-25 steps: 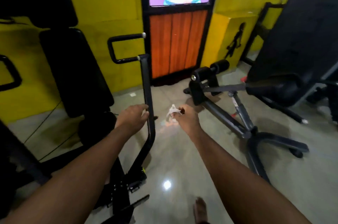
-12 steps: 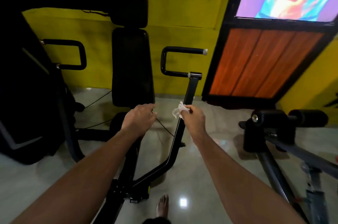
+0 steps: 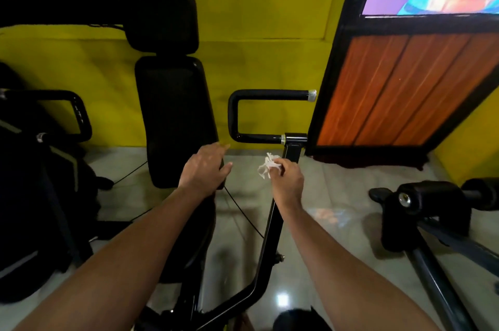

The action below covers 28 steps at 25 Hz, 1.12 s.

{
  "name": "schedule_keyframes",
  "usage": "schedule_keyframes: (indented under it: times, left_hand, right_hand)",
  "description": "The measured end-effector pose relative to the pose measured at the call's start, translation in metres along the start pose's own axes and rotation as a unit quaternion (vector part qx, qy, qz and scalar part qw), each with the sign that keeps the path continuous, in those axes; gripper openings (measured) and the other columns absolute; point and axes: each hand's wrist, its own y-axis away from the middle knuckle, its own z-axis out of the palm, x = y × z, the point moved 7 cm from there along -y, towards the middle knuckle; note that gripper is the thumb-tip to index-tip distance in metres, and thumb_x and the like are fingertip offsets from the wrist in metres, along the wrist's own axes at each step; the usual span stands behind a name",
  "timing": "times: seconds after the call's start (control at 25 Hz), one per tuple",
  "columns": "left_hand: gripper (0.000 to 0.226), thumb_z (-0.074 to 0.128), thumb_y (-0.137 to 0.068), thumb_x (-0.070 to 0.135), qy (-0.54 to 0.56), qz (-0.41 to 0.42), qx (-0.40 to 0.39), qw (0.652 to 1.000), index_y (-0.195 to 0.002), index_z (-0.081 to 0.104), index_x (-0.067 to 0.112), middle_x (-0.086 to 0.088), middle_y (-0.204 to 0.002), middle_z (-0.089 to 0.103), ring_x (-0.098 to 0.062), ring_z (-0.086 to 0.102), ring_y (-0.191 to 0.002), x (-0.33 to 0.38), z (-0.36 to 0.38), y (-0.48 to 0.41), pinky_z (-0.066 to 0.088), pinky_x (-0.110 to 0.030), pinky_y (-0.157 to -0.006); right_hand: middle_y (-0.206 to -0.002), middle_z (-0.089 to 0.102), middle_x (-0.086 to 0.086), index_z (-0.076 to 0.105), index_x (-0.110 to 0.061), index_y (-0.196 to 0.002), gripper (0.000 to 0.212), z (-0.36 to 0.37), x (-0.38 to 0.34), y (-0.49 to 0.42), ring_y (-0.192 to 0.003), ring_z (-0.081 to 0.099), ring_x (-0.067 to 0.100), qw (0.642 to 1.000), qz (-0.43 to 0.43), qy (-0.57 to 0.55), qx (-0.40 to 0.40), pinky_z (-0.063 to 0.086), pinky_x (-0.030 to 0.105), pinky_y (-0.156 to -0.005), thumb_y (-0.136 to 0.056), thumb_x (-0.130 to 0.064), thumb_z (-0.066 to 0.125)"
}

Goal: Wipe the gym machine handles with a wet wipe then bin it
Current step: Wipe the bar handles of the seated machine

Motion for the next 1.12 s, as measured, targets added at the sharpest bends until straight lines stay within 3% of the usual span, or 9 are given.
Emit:
schedule_keyframes:
  times: [0.24, 0.32, 0.48, 0.64, 0.84, 0.96, 1.12]
  left_hand:
    - [0.078, 0.053, -0.095, 0.048, -0.068, 0.008, -0.019, 0.997, -0.155, 0.013, 0.020, -0.003, -0.163, 0.011, -0.020, 0.016, -0.148, -0.011, 0.033, -0.095, 0.031, -0.040, -0.116]
    - [0.086, 0.054, -0.094, 0.049, -0.096, -0.001, -0.024, 0.995, -0.156, 0.004, 0.016, -0.005, -0.164, 0.000, -0.021, 0.007, -0.151, -0.016, 0.044, -0.119, 0.029, -0.040, -0.117]
    - [0.100, 0.055, -0.092, 0.053, -0.125, 0.004, -0.034, 0.992, -0.155, -0.011, 0.013, -0.008, -0.163, -0.016, -0.023, -0.005, -0.151, -0.023, 0.059, -0.160, 0.022, -0.040, -0.120]
    - [0.106, 0.056, -0.090, 0.055, -0.149, 0.045, -0.048, 0.987, -0.152, -0.018, 0.011, -0.007, -0.160, -0.024, -0.023, -0.007, -0.151, -0.029, 0.077, -0.179, 0.020, -0.042, -0.121]
    - [0.110, 0.059, -0.088, 0.056, -0.181, 0.087, -0.017, 0.979, -0.153, -0.016, 0.008, -0.008, -0.159, -0.026, -0.023, -0.008, -0.151, -0.044, 0.091, -0.181, 0.018, -0.043, -0.121]
    - [0.110, 0.060, -0.087, 0.055, -0.187, 0.108, -0.011, 0.976, -0.153, -0.013, 0.007, -0.010, -0.161, -0.018, -0.024, -0.006, -0.151, -0.047, 0.091, -0.184, 0.016, -0.042, -0.122]
    - [0.110, 0.056, -0.088, 0.059, -0.208, 0.120, -0.012, 0.971, -0.153, -0.014, 0.005, -0.013, -0.162, -0.016, -0.024, -0.010, -0.151, -0.049, 0.092, -0.185, 0.012, -0.042, -0.123]
  right_hand:
    - [-0.102, 0.059, 0.007, 0.070, -0.009, -0.108, 0.026, 0.055, 0.008, -0.070, -0.096, 0.057, 0.021, 0.999, -0.036, 0.027, 0.027, 0.050, 0.036, -0.088, -0.084, -0.007, 0.064]
    - [-0.101, 0.056, 0.005, 0.068, -0.007, -0.111, 0.026, 0.072, 0.017, -0.090, -0.096, 0.054, 0.021, 0.998, -0.044, 0.029, 0.030, 0.049, 0.034, -0.086, -0.086, -0.010, 0.065]
    - [-0.109, 0.054, 0.009, 0.065, -0.007, -0.120, 0.030, 0.097, 0.022, -0.112, -0.100, 0.050, 0.021, 0.994, -0.073, 0.077, 0.040, 0.037, 0.016, -0.086, -0.090, -0.008, 0.064]
    - [-0.124, 0.055, 0.014, 0.065, -0.009, -0.121, 0.033, 0.128, 0.028, -0.131, -0.114, 0.050, 0.027, 0.985, -0.109, 0.133, -0.015, 0.045, 0.027, -0.096, -0.089, -0.005, 0.065]
    - [-0.124, 0.058, 0.011, 0.059, -0.007, -0.128, 0.044, 0.155, 0.020, -0.134, -0.113, 0.051, 0.029, 0.927, -0.253, 0.244, -0.129, 0.052, 0.035, -0.089, -0.084, -0.004, 0.059]
    - [-0.121, 0.060, 0.008, 0.061, -0.011, -0.126, 0.047, 0.145, 0.028, -0.144, -0.113, 0.051, 0.027, 0.955, -0.142, 0.251, -0.073, 0.052, 0.035, -0.088, -0.081, -0.002, 0.070]
    - [-0.113, 0.063, 0.014, 0.066, -0.005, -0.115, 0.041, 0.175, -0.005, -0.129, -0.104, 0.057, 0.032, 0.911, -0.265, 0.298, -0.105, 0.054, 0.037, -0.081, -0.075, -0.004, 0.074]
